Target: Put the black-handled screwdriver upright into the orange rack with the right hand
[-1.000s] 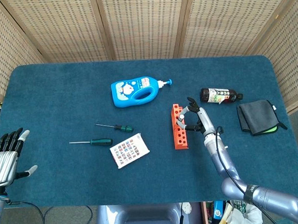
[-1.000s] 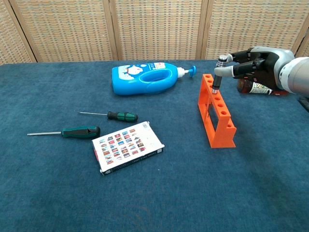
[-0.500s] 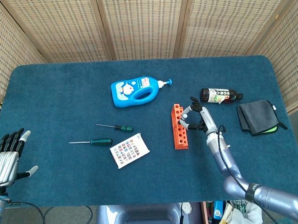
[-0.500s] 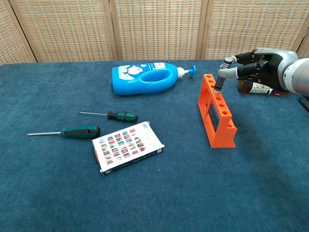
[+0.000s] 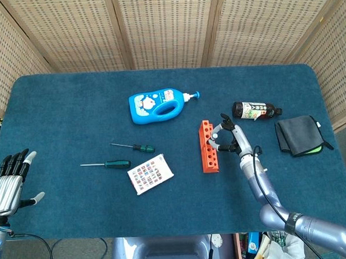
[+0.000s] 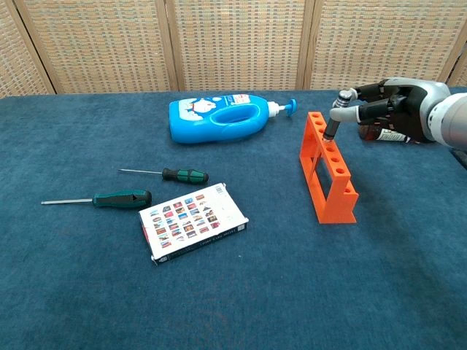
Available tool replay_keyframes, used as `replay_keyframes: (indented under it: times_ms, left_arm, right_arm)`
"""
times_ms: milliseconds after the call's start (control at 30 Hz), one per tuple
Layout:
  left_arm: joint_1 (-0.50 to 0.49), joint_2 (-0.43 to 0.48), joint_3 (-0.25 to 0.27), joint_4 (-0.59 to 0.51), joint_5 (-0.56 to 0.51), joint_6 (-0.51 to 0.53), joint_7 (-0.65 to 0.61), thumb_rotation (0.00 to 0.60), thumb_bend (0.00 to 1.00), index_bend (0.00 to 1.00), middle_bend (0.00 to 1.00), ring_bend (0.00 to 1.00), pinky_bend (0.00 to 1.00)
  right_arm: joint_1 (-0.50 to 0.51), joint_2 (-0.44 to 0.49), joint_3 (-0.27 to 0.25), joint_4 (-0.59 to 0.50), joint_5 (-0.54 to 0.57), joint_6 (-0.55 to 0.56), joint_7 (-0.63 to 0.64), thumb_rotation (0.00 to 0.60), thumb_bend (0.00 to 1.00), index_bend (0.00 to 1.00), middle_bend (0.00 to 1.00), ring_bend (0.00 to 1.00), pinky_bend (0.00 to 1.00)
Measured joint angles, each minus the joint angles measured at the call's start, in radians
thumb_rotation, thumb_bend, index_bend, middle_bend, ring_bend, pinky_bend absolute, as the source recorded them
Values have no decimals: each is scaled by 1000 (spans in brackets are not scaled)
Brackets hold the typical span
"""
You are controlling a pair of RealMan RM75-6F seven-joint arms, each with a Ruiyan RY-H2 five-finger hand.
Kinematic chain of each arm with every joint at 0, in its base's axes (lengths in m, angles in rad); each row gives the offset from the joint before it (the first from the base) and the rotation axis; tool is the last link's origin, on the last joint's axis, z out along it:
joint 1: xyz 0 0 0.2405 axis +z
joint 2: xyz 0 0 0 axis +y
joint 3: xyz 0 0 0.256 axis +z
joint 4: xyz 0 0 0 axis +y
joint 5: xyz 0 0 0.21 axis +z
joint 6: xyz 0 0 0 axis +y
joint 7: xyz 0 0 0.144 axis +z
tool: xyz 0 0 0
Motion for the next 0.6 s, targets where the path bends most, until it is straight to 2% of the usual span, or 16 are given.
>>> replay_keyframes:
  times_ms: [233, 500, 600]
  left_arm:
    - [0, 1, -1, 1, -2, -1, -2, 600, 0, 0, 0, 0, 0]
    - [1, 0, -1, 2, -1, 1, -5, 600, 0, 0, 0, 0, 0]
    - [1, 1, -1, 2, -1, 2, -6, 600, 0, 0, 0, 0, 0]
  right_arm:
    - [2, 0, -9, 5, -18, -16, 0, 600, 307, 596, 0, 0, 0]
    - [-6, 7, -10, 5, -78, -27, 34, 600, 285, 442, 0, 0, 0]
    - [-9, 11, -8, 4, -89, -26, 41, 600, 231, 359, 0, 0, 0]
